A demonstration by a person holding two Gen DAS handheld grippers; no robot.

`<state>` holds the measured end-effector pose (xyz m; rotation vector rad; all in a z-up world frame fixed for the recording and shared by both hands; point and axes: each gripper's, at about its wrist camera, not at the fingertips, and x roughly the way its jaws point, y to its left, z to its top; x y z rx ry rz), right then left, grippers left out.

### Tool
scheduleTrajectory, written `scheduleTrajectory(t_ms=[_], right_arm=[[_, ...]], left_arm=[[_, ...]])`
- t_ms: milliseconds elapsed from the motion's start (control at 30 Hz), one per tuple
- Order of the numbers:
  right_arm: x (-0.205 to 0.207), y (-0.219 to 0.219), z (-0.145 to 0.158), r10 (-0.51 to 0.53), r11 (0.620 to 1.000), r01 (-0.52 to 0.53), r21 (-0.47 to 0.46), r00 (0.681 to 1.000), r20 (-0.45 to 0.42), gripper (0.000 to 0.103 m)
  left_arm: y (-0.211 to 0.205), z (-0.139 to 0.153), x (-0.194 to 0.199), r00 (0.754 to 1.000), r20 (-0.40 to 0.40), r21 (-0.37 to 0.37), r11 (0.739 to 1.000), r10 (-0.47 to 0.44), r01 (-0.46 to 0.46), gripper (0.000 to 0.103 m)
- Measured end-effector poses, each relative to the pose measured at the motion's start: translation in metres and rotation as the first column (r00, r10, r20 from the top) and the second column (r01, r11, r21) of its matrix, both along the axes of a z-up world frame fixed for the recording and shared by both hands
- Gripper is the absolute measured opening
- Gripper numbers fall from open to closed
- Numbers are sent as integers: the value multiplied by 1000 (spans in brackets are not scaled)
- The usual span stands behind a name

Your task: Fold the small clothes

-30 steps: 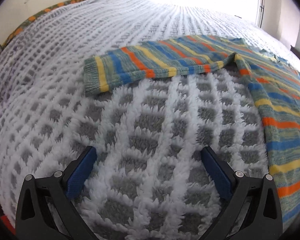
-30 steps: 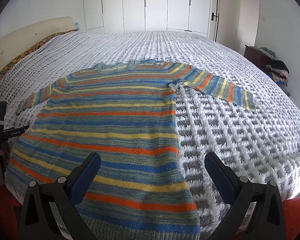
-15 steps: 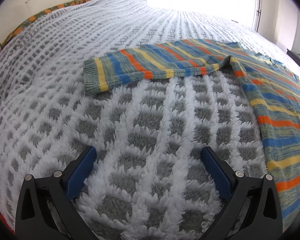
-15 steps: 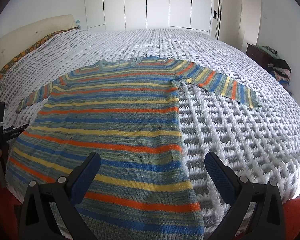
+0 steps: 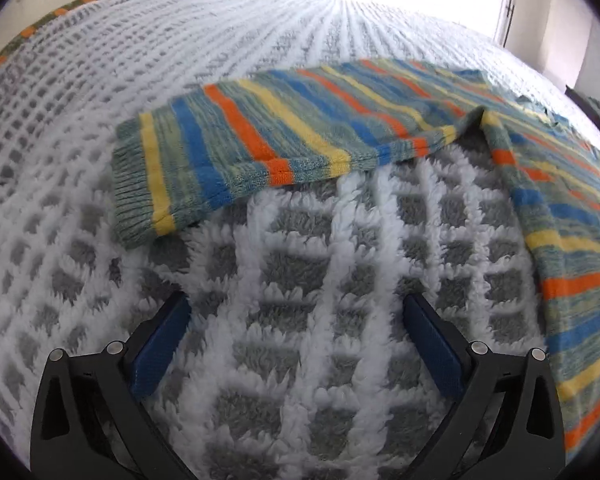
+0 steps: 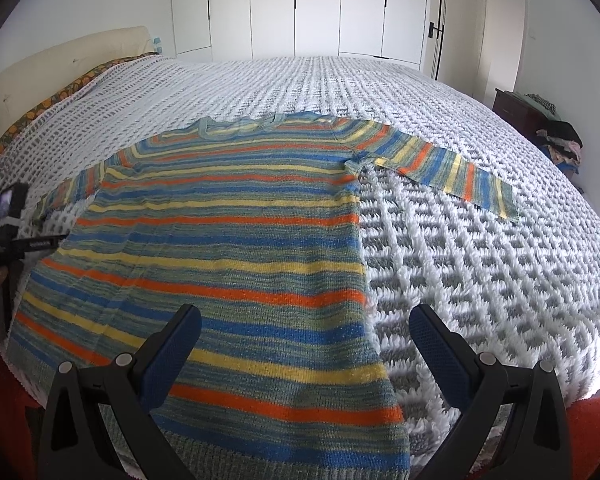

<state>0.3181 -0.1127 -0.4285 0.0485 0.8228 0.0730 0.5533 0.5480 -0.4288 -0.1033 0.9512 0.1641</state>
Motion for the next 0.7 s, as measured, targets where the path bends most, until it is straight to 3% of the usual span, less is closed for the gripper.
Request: scheduleTrajectory(t_ms=[300, 700], right_arm=[[-4, -11, 6, -33, 999, 33, 26, 999, 19, 102], [-7, 5, 13, 10, 1000, -9, -29, 999, 49, 102]], left_arm=[[31, 2, 30, 1000, 4, 2, 1000, 4, -4, 103], [24, 2, 17, 1000, 5, 3, 1000, 4, -4, 103]])
